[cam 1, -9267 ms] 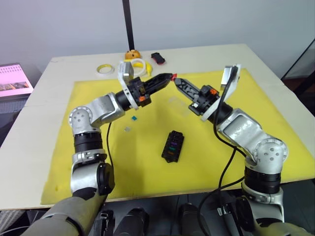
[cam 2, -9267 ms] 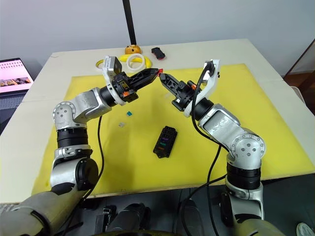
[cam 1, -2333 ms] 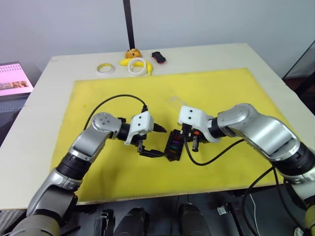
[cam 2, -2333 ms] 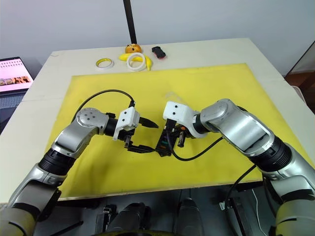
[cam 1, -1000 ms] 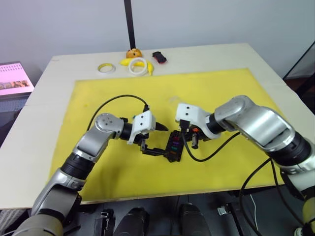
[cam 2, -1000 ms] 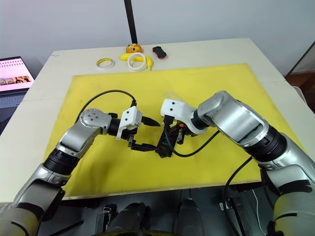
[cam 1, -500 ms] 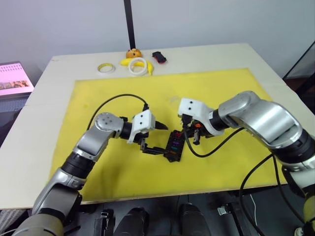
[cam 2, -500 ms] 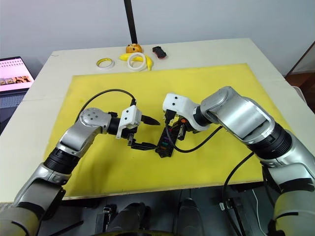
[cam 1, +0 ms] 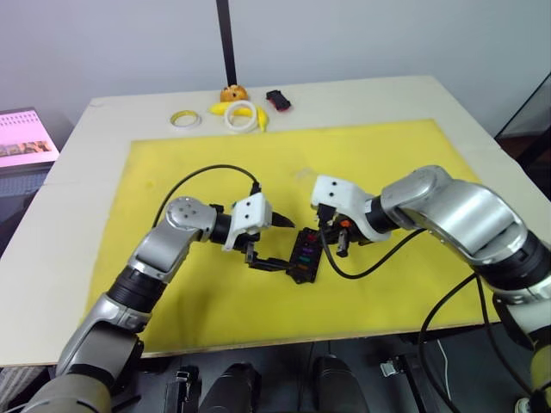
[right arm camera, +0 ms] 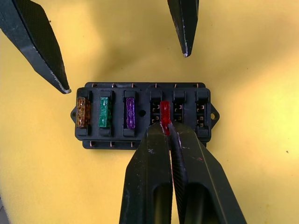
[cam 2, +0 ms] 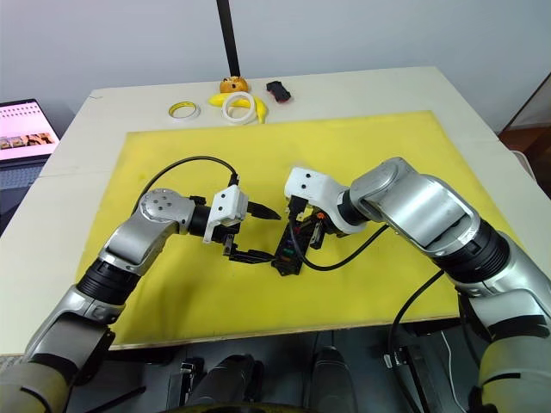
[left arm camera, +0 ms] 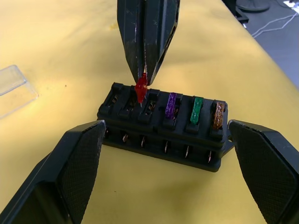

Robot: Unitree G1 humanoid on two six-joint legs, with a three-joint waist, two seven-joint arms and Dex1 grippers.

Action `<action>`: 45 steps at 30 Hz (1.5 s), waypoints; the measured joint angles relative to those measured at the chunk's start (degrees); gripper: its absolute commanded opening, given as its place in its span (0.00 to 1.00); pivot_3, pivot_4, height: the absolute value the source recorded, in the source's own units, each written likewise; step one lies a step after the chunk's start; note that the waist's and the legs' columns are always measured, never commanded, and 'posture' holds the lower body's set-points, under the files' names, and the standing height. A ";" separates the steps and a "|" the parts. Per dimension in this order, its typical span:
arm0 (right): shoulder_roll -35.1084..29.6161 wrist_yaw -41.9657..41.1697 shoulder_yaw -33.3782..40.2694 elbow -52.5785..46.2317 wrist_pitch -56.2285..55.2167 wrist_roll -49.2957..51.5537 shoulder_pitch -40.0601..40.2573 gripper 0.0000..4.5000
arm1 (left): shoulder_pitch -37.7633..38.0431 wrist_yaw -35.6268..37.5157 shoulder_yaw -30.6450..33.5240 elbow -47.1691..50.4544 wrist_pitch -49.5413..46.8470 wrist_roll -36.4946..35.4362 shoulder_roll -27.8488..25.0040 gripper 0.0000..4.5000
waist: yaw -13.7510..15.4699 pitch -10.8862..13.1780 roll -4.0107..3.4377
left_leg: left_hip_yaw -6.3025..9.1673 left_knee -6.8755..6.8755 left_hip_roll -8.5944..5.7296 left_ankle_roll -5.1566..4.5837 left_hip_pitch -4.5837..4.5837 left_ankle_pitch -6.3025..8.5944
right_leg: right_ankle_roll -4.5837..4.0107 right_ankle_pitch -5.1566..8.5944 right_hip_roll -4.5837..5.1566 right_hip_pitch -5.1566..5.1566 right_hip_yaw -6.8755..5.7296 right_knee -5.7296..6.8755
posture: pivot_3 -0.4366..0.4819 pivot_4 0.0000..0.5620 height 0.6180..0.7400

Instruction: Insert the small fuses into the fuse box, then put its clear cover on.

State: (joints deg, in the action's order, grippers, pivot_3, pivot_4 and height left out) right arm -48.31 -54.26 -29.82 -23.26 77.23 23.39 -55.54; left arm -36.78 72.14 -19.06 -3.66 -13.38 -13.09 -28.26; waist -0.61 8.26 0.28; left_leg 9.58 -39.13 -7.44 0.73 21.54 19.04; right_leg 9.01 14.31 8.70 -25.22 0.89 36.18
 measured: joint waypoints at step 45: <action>-4.06 -5.80 6.59 1.77 -3.57 4.31 -1.01 0.61 | -0.27 1.30 0.09 -1.19 1.31 0.90 0.24 1.00 | 0.14 0.00 0.00 | 0.00 -0.02 -0.02 0.00 0.03 0.00 | 0.00 0.00 0.01 0.00 -0.01 -0.02 | 0.48 0.27 1.00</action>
State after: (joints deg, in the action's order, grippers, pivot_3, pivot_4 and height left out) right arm -52.36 -60.06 -23.23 -21.49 73.66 27.70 -56.55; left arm -37.04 73.44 -18.97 -4.85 -12.08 -12.19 -28.03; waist -0.47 8.26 0.28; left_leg 9.58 -39.14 -7.46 0.73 21.57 19.05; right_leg 9.01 14.31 8.71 -25.21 0.88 36.16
